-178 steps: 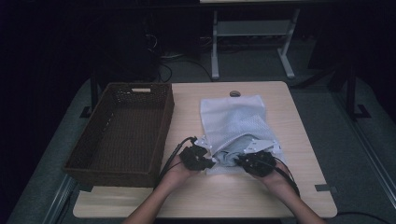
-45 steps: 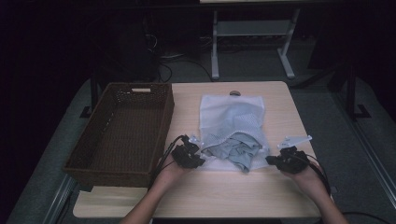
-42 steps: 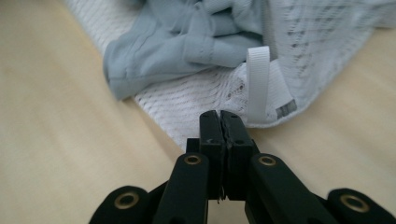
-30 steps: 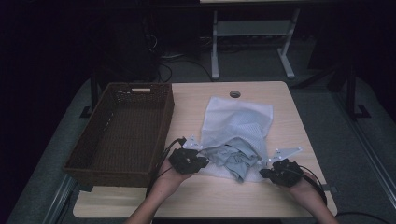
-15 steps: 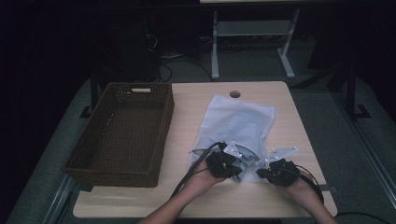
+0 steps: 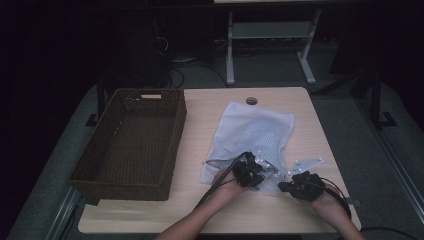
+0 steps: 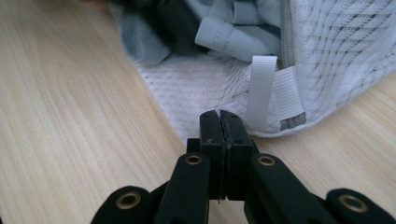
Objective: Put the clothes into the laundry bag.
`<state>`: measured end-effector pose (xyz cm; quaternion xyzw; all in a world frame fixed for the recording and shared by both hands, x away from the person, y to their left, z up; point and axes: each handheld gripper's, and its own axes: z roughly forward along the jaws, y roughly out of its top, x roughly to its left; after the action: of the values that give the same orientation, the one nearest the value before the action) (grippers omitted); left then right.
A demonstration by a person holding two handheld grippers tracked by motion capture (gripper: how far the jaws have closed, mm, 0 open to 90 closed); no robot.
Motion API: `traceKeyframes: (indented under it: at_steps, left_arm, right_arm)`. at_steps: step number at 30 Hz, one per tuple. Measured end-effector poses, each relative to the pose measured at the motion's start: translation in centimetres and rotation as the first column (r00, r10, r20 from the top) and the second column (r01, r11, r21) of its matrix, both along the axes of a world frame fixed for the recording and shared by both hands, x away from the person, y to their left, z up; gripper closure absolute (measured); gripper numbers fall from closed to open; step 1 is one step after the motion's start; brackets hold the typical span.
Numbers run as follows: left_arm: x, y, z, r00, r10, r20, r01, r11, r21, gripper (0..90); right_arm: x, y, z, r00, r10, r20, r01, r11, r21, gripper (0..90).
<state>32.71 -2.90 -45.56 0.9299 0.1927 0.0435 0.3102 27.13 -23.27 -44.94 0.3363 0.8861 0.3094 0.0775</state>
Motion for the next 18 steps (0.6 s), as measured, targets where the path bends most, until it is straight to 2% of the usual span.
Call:
traceKeyframes:
  at_steps: [7, 13, 18]
  left_arm:
    - [1.6, 0.7, 0.2, 0.9970, 0.070, 0.032, -0.070, 0.9975, -0.007, 89.8]
    - [2.7, 1.1, 0.0, 0.9908, 0.125, 0.051, -0.125, 0.9921, -0.008, 89.8]
    - [3.4, 1.5, -0.2, 0.9845, 0.167, 0.053, -0.166, 0.9857, -0.031, 89.8]
  right_arm:
    - [-0.1, 0.1, -0.1, 0.9995, 0.026, -0.018, -0.026, 1.000, -0.011, 89.1]
    - [0.0, 0.2, -0.2, 0.9990, 0.035, -0.029, -0.035, 0.999, -0.015, 89.1]
    - [0.1, 0.0, -0.2, 0.9990, 0.033, -0.028, -0.034, 0.999, -0.015, 89.0]
